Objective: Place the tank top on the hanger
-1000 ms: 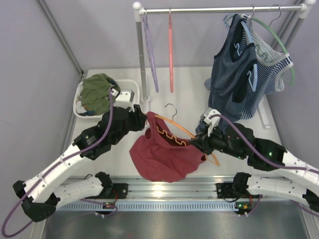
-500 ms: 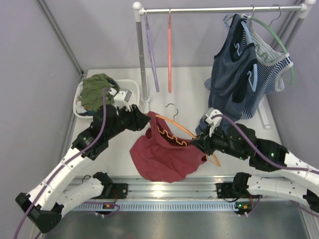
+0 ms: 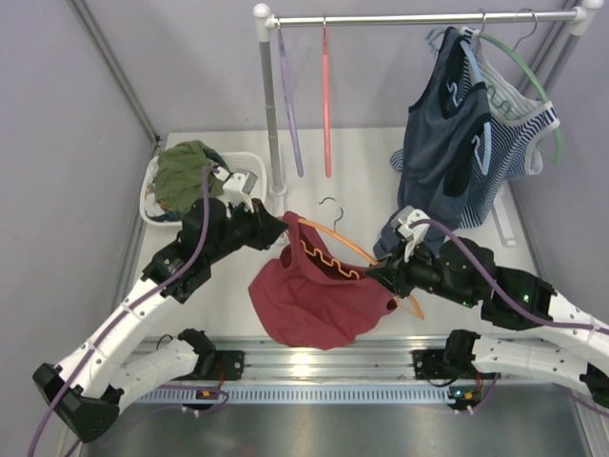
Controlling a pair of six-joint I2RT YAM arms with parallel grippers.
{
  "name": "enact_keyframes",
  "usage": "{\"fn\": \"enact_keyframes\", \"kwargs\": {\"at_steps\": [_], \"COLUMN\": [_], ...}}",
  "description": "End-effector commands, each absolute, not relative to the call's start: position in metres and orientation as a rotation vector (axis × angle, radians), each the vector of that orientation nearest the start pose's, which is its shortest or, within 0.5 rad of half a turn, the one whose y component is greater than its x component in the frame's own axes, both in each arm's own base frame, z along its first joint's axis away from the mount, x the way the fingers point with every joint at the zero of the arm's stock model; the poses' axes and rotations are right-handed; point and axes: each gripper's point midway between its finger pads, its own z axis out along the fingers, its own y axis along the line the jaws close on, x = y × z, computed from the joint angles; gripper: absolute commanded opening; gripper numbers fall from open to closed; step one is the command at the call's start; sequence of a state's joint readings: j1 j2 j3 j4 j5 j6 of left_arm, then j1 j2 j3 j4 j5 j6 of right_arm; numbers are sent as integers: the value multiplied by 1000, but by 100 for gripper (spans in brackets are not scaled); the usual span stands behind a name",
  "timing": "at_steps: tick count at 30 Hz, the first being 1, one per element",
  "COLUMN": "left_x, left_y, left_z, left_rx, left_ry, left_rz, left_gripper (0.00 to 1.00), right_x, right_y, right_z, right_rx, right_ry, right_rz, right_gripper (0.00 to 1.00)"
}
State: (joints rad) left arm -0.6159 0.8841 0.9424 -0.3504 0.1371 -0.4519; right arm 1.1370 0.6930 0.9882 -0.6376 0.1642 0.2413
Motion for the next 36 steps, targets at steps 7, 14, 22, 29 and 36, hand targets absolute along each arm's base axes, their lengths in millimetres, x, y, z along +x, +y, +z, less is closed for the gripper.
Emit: {"fn": "enact_keyframes", "kwargs": {"at_steps": [7,14,22,29,36], "left_x": [241,242,244,241,238], "left_y": [-222,-212,-212,-220,-233], "left_z": [325,346,344,317,310], "left_rx": [293,283,333,351,390], "left_ry": [1819,1815,1893,1930,1909], "left_rz": [-871,-813,-760,-804,-899], "left_gripper": [0,0,13,36,43], "right_x": [123,125,124,122,121], "right_y": [220,217,216,215,214], "right_z": [321,318,323,328,329], "right_rx": [-675,-661,-651,-651,-652], "right_ry": [1736,1749,1734,1722,1720], "right_rz": [832,808,827,842,849], "right_gripper": [0,0,0,0,0]}}
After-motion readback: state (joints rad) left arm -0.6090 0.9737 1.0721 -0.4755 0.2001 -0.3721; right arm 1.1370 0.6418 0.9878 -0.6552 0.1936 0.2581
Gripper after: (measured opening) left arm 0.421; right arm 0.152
